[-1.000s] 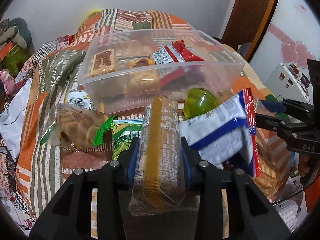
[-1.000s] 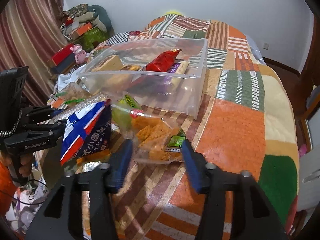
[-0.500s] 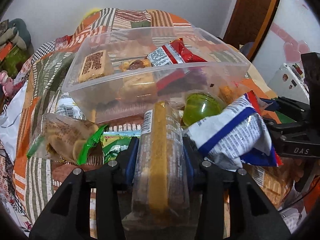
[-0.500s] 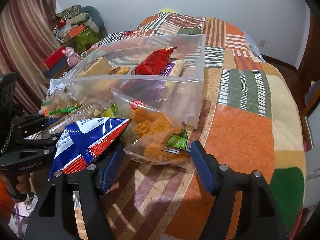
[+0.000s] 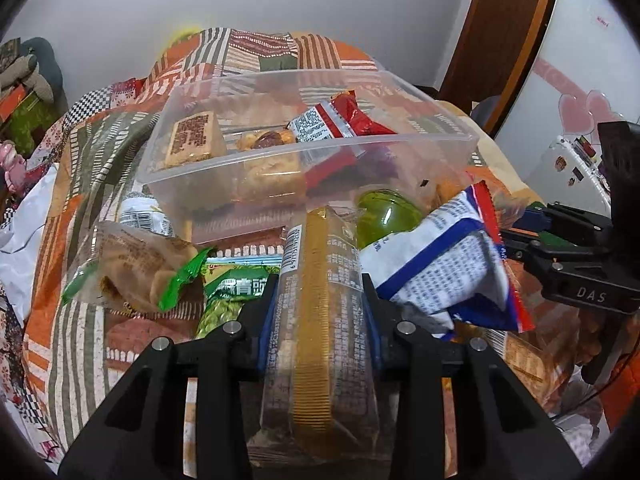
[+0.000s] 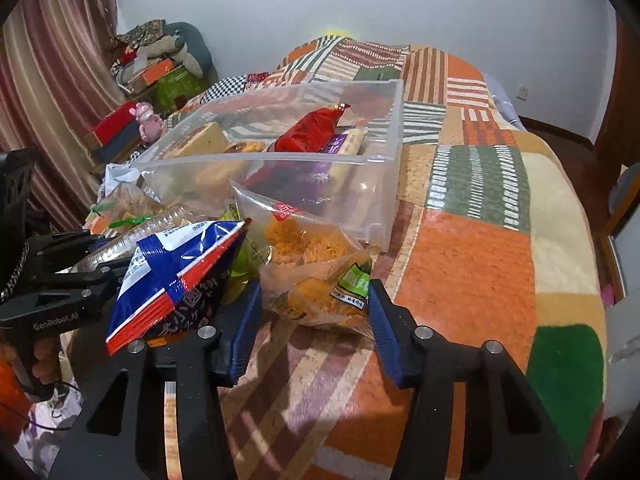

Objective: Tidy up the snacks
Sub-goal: 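Grasp the long biscuit pack with the left tool while the right tool grasps the orange crisps bag, then lower both held packs into the clear box and open both tools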

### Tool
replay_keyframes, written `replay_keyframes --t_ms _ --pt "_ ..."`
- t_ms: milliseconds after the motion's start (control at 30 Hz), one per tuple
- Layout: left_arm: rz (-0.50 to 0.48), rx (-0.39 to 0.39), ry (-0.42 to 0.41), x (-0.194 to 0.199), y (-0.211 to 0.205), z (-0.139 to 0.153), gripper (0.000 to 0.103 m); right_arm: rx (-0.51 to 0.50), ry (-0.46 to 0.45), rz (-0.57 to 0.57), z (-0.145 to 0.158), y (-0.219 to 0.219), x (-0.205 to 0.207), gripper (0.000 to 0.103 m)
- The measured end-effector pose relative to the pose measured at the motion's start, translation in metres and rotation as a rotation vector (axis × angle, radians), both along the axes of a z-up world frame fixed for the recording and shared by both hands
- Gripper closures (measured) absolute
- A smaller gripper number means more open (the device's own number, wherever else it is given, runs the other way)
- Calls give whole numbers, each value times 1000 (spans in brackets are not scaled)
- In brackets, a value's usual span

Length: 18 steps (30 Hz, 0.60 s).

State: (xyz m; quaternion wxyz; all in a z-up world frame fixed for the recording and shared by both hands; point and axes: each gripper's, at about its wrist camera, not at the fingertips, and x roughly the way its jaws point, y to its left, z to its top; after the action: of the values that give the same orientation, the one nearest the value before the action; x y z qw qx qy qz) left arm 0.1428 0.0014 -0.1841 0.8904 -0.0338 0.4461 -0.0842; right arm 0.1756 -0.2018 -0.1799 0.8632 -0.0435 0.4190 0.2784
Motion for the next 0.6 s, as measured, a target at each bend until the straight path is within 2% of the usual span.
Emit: replay_keyframes --t_ms 333,600 --pt "31 -25 -84 -12 11 36 67 48 -73 -33 32 -15 -10 56" --pt "58 -31 -163 -5 20 66 67 94 -140 -40 55 -12 -5 56"
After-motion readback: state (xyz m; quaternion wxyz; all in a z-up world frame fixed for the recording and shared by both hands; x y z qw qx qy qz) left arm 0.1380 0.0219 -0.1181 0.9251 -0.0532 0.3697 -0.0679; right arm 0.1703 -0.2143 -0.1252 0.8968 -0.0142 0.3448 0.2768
